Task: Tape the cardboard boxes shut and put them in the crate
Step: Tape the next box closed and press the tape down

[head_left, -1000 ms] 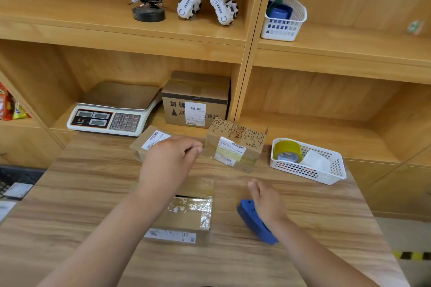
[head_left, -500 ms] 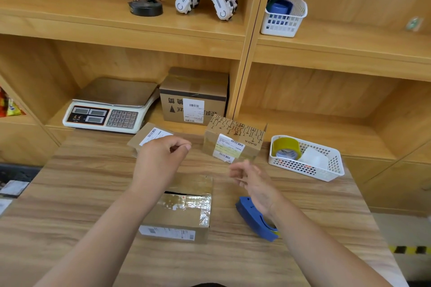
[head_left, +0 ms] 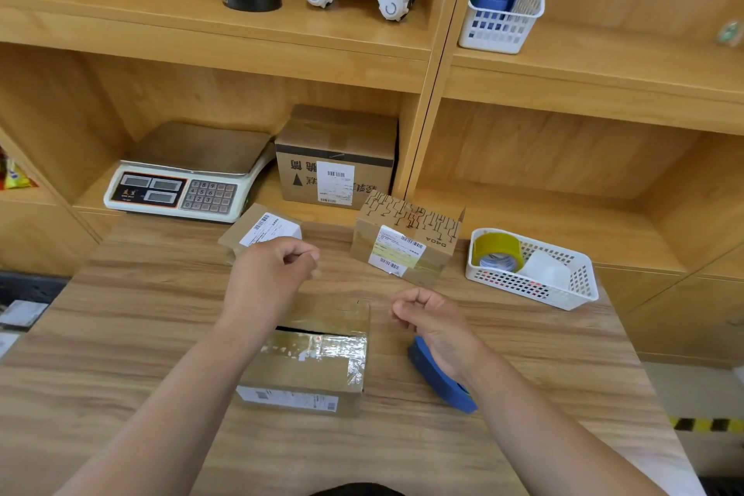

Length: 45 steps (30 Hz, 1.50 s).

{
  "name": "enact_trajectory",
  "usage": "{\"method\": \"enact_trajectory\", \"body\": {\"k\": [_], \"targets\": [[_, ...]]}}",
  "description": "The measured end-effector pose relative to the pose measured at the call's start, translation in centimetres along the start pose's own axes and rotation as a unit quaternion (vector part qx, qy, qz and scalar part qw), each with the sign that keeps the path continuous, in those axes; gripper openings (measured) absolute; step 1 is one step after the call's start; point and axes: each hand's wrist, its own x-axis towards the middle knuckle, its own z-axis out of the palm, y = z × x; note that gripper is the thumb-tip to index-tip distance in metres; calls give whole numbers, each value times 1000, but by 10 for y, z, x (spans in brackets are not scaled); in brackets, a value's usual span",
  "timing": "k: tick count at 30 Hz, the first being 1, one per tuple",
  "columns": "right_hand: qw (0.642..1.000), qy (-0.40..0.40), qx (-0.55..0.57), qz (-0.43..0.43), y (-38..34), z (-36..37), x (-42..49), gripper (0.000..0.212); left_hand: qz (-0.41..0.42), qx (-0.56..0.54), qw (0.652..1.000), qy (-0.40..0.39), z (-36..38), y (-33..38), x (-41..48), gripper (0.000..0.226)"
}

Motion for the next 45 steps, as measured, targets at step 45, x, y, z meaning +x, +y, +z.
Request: {"method": "enact_trajectory", "body": {"k": [45], "targets": [[931, 153, -330, 0, 31, 24, 29, 30, -117, 170, 978, -30, 28, -75, 28, 17]]}}
